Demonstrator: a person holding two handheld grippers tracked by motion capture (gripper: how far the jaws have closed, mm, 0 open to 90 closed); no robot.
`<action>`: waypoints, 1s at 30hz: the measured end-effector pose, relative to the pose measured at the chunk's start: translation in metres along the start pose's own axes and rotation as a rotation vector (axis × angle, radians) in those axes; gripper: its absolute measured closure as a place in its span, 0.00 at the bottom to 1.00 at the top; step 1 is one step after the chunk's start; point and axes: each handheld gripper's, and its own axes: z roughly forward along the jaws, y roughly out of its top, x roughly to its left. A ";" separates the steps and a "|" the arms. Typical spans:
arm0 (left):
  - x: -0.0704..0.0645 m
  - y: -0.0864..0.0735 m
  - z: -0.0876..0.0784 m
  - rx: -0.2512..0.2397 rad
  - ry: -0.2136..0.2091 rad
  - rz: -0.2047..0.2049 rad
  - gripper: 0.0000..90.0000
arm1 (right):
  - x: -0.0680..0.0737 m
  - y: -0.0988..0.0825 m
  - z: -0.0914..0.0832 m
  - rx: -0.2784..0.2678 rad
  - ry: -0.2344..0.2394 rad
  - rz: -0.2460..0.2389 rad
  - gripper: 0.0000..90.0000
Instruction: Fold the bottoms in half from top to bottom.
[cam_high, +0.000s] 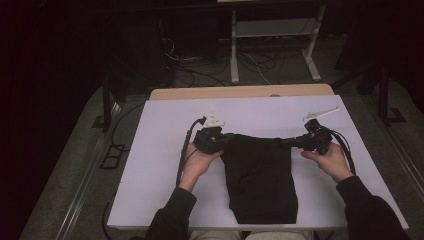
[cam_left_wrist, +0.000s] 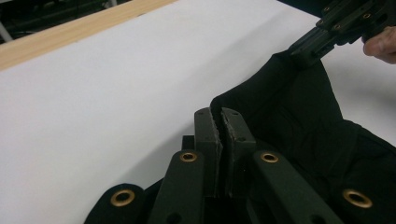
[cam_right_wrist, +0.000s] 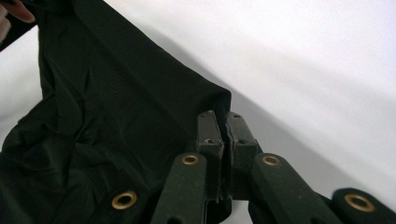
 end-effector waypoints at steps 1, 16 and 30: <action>0.003 0.000 -0.001 -0.002 0.005 0.002 0.94 | 0.000 0.003 0.002 0.000 -0.002 0.004 0.94; 0.052 0.015 0.012 -0.005 0.042 -0.015 0.94 | -0.009 0.045 0.024 -0.038 -0.067 0.002 0.94; 0.096 0.015 0.032 0.014 0.069 -0.042 0.94 | -0.026 0.072 0.055 -0.064 -0.117 0.020 0.94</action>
